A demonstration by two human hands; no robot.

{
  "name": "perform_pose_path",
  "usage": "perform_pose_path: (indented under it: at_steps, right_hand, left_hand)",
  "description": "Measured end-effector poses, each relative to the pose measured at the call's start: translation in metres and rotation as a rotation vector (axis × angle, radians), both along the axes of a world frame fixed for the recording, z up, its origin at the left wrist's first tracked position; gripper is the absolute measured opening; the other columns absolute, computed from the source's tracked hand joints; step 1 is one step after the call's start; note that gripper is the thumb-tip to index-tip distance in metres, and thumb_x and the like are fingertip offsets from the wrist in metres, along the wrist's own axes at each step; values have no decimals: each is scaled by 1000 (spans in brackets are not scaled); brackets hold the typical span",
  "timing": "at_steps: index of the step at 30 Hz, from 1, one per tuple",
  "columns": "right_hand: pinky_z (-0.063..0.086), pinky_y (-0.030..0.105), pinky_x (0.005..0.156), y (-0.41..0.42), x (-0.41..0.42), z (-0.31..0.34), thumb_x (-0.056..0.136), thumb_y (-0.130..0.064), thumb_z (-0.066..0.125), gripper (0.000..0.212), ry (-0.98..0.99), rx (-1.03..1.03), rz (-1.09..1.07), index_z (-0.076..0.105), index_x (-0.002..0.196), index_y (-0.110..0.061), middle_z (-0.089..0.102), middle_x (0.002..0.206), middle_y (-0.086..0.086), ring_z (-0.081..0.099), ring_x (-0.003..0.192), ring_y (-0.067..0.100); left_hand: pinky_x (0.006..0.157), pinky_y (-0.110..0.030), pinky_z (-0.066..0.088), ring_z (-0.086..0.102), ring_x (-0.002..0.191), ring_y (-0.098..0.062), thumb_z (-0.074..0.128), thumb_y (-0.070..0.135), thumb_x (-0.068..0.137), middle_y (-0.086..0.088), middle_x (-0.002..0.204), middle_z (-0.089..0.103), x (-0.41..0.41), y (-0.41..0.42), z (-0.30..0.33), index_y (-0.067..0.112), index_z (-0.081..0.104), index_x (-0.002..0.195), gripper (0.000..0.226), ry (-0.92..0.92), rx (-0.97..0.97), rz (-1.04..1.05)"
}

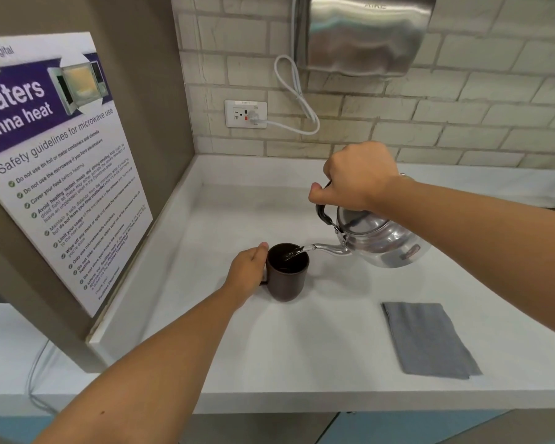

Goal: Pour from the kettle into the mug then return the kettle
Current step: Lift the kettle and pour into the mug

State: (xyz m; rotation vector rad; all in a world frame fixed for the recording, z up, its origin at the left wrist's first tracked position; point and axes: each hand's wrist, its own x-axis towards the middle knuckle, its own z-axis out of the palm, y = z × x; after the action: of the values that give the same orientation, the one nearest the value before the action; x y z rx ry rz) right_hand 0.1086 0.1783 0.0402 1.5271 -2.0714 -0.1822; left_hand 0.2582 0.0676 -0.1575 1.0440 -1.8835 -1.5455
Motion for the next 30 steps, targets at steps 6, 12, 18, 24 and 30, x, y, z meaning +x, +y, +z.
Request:
perform_pose_path:
  at_steps: [6, 12, 18, 24, 30]
  right_hand:
    - [23, 22, 45, -1, 0, 0, 75, -53, 43, 52, 21, 3, 16, 33, 41, -15, 29, 38, -2, 25, 36, 19]
    - [25, 22, 45, -2, 0, 0, 75, -53, 43, 51, 10, -12, 24, 33, 42, -15, 29, 38, -2, 26, 37, 19]
    - [22, 22, 45, 1, -6, -3, 74, -52, 45, 50, -36, -49, 10, 33, 42, -15, 27, 38, -2, 26, 37, 20]
    - [23, 23, 45, 8, -21, -12, 73, -53, 47, 50, -179, -111, -65, 33, 45, -14, 30, 40, 0, 32, 42, 22]
    - [28, 25, 44, 17, -34, -22, 71, -55, 49, 50, -393, -223, -155, 37, 46, -14, 35, 43, 2, 36, 44, 22]
  left_hand:
    - [78, -42, 54, 46, 57, -19, 40, 42, 97, 1, 55, 42, 0, 0, -1, 14, 38, 58, 47, -5, -2, 4]
    - [79, -43, 54, 47, 56, -18, 40, 42, 97, 0, 54, 44, 1, 0, 0, 13, 42, 60, 47, -8, 2, -6]
    - [77, -41, 53, 48, 57, -19, 41, 42, 97, 1, 53, 44, 3, 1, 3, 15, 40, 55, 49, -5, -7, -7]
    - [67, -32, 43, 48, 62, -22, 40, 42, 97, -3, 56, 42, 5, 1, 4, 15, 35, 57, 49, -22, -39, -25]
    - [59, -26, 43, 53, 64, -23, 39, 42, 98, -2, 57, 44, 5, 0, 5, 14, 39, 59, 48, -45, -37, -49]
